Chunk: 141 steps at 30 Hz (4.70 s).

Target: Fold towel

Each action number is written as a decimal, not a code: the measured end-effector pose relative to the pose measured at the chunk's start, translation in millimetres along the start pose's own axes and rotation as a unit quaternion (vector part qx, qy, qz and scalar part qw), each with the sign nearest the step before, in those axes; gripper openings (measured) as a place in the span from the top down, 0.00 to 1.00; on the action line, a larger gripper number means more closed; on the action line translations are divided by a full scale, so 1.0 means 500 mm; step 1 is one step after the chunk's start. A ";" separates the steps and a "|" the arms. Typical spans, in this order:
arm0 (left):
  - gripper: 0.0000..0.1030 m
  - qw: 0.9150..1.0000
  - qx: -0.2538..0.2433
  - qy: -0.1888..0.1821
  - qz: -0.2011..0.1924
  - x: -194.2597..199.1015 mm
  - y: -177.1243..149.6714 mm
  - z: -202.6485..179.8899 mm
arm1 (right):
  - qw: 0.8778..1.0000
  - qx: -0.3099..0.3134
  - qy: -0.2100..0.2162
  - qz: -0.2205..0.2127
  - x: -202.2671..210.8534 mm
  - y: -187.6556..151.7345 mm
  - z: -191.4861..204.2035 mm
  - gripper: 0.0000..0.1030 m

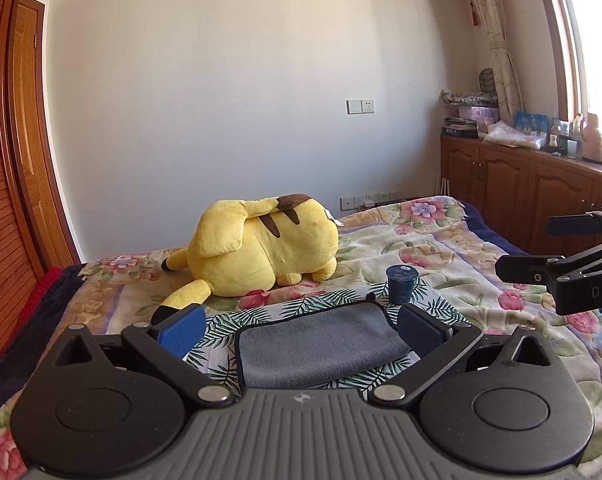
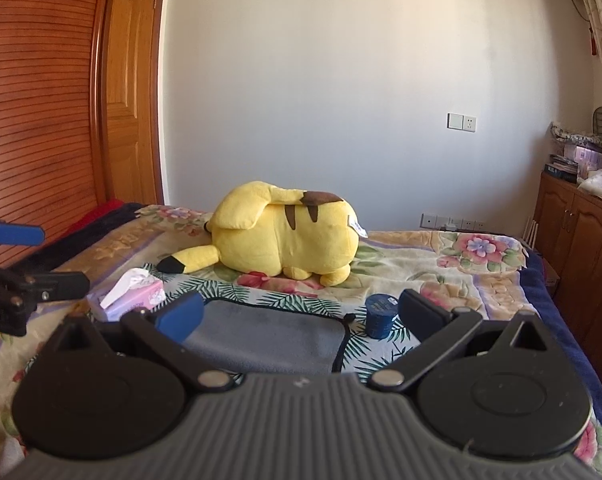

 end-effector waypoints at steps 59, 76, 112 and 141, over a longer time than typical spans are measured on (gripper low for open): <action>0.16 0.995 0.074 0.040 0.045 0.069 -0.352 0.012 | 0.999 -0.018 -0.015 0.029 0.096 -0.282 0.088 0.00; 0.16 0.997 0.060 0.054 -0.009 0.111 -0.344 0.016 | 0.999 -0.042 -0.034 0.006 0.115 -0.283 0.075 0.00; 0.16 0.996 0.055 0.058 -0.038 0.129 -0.341 0.015 | 0.997 -0.055 -0.049 -0.030 0.135 -0.280 0.059 0.00; 0.16 0.996 0.052 0.058 -0.037 0.128 -0.343 0.014 | 0.997 -0.055 -0.049 -0.030 0.135 -0.281 0.058 0.00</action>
Point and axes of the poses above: each gripper's, at about its wrist camera, not at the fingertips, and x roughly against the way its jaws point, z to its left, y to its top, the point moved 3 cm from there along -x, roughly the way its jaws point, and after that the axes turned 3 degrees about z, right-handed, at the moved point
